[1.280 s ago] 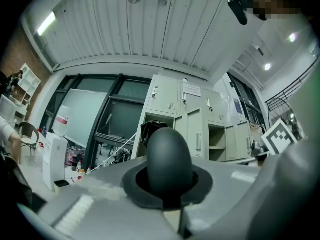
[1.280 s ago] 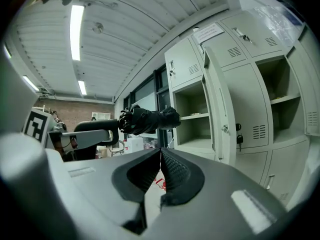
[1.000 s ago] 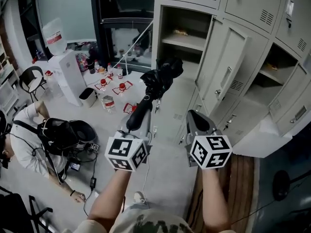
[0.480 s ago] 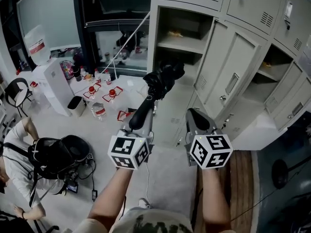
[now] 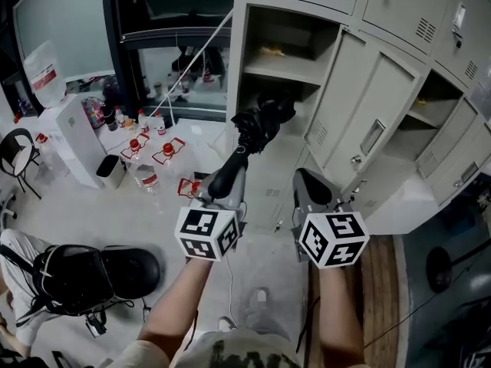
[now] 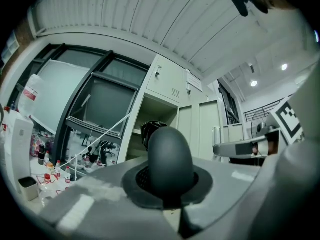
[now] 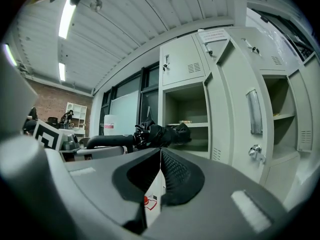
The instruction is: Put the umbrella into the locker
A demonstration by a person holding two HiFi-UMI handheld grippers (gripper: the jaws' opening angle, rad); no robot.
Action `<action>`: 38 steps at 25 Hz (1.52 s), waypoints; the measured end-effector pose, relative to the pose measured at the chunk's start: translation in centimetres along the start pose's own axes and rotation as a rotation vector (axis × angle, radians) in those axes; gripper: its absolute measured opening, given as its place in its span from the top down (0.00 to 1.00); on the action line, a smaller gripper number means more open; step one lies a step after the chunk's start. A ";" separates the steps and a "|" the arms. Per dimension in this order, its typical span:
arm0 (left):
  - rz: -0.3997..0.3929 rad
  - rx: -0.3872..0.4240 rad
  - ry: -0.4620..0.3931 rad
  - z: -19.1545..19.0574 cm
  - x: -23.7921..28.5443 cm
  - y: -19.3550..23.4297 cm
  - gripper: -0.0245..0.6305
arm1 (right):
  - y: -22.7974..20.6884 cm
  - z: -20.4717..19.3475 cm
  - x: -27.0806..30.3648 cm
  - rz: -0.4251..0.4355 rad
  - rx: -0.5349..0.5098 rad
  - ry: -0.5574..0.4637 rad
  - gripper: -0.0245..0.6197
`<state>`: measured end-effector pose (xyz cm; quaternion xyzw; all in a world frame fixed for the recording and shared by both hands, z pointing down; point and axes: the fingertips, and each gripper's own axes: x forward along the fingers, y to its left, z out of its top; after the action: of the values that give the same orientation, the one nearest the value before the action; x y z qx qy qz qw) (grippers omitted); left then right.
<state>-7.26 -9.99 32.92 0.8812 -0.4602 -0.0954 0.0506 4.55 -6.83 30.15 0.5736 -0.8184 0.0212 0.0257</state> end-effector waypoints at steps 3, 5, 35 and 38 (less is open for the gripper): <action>0.000 -0.004 0.011 -0.8 1.9 0.6 0.95 | -0.7 -0.1 1.4 0.005 -0.003 -0.002 0.96; 0.002 -0.004 0.016 -1.3 3.4 1.0 0.95 | -1.4 -0.2 2.4 0.010 -0.005 -0.002 0.96; -0.006 0.021 0.097 -5.0 23.7 6.3 0.94 | -9.9 -0.3 17.8 0.048 -0.003 0.000 0.96; -0.011 0.014 0.103 -5.0 25.0 6.5 0.94 | -10.3 -0.3 18.4 0.049 0.000 0.001 0.96</action>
<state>2.58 -34.19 35.94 0.8877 -0.4529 -0.0472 0.0676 7.95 -27.61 31.69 0.5532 -0.8323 0.0219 0.0256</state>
